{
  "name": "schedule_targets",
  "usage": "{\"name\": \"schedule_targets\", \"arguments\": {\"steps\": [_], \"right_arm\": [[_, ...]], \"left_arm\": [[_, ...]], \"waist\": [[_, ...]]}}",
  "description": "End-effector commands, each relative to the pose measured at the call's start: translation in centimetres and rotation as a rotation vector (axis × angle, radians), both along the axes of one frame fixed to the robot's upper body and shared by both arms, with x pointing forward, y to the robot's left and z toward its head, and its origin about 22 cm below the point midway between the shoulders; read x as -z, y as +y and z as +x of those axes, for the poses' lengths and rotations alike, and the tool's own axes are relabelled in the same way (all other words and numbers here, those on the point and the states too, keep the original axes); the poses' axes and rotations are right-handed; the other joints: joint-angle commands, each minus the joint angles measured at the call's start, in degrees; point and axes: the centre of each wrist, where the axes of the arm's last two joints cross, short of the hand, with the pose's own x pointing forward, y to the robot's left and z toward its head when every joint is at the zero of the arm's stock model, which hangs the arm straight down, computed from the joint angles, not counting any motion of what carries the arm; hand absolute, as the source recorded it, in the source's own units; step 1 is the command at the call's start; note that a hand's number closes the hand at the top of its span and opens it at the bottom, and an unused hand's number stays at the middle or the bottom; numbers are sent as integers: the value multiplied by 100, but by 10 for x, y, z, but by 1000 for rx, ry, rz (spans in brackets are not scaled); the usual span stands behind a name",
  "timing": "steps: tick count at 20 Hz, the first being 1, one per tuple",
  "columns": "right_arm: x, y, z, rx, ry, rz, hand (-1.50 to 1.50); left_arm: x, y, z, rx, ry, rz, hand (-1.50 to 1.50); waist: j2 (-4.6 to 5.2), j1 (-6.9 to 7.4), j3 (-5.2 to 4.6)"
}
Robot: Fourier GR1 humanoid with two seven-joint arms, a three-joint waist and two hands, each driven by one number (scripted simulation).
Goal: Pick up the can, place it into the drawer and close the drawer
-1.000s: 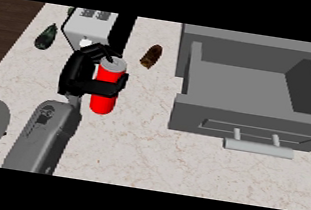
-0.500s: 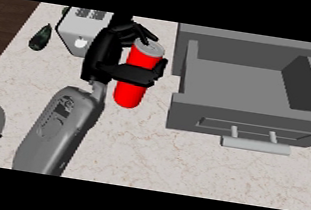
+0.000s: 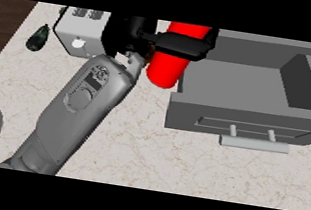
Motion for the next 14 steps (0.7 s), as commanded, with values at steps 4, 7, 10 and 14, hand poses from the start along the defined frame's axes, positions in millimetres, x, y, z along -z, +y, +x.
{"name": "schedule_targets", "arguments": {"steps": [4, 7, 10, 14], "right_arm": [[11, -5, 0, -4, -1, -11, -150], [2, 1, 9, -3, 10, -6, -150], [0, 1, -3, -17, 24, -14, -150], [-5, -6, -8, -3, 11, -14, -150]], "left_arm": [[-50, -45, 8, -1, -2, 22, 150], [-52, -53, 20, -7, 25, 39, 150], [-51, -66, 21, -17, 28, 57, 150], [-64, -68, 34, -13, 52, 74, 150]], "waist": [[4, -50, 3], [19, -59, 2], [23, -118, 3], [35, -136, 4]]}}
